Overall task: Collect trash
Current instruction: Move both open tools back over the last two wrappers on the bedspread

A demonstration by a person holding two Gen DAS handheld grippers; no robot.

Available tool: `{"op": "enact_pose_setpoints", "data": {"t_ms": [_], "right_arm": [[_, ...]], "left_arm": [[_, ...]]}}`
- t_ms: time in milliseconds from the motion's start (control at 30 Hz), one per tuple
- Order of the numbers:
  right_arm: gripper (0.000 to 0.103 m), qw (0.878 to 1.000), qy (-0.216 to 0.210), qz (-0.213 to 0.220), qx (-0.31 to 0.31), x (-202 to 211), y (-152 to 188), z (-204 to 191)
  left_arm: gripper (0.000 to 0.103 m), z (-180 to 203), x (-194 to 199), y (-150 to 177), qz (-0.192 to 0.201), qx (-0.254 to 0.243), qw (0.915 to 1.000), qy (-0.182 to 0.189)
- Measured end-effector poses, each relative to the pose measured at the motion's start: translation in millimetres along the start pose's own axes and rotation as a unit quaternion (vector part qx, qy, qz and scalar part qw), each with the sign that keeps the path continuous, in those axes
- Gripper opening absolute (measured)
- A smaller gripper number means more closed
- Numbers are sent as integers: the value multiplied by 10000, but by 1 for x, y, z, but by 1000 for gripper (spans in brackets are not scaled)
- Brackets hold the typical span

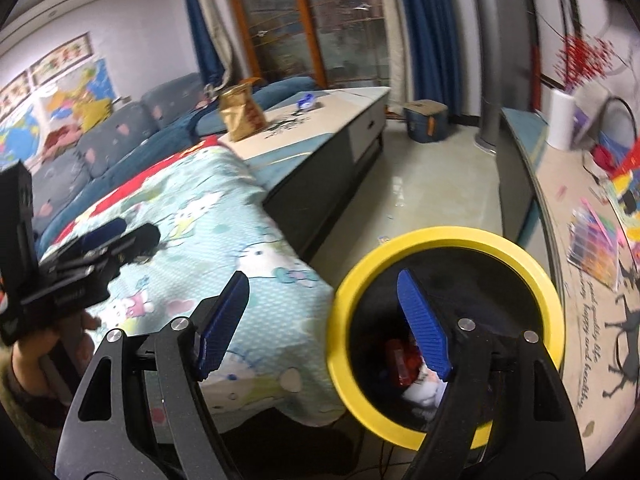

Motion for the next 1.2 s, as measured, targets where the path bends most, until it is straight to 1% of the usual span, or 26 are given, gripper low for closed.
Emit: {"op": "enact_pose_setpoints", "data": {"t_ms": [100, 133, 167, 400, 600, 733, 1033, 1200], "right_arm": [[70, 9998, -130, -53, 134, -4, -1, -17], [70, 9995, -203, -91, 234, -8, -1, -28], [70, 9995, -203, -91, 234, -8, -1, -28], [70, 9975, -475, -171, 490, -19, -3, -65], [70, 9947, -732, -230, 680, -40, -12, -104], [70, 9936, -811, -279, 736, -50, -13, -118], [70, 9900, -1061, -513, 776, -83, -13, -156], [70, 9873, -1261, -735, 622, -106, -16, -174]], "left_arm": [[96, -16, 7, -2, 76, 79, 9998, -144], [96, -21, 9, -2, 94, 111, 9997, -187], [96, -29, 11, -3, 111, 172, 9995, -243], [96, -65, 22, -1, 193, 428, 9976, -506], [96, -99, 31, 2, 208, 658, 9949, -739], [96, -119, 37, 6, 206, 781, 9926, -904], [96, -169, 51, 17, 177, 1161, 9847, -1290], [96, -203, 56, 30, 75, 1508, 9771, -1499]]}}
Point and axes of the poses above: each gripper's, at about its wrist camera, not at the fingertips, and x roughly against the way its jaws point, z to its right, y to its underside, the point moved 6 cm from there along -x, roughly the way its jaws point
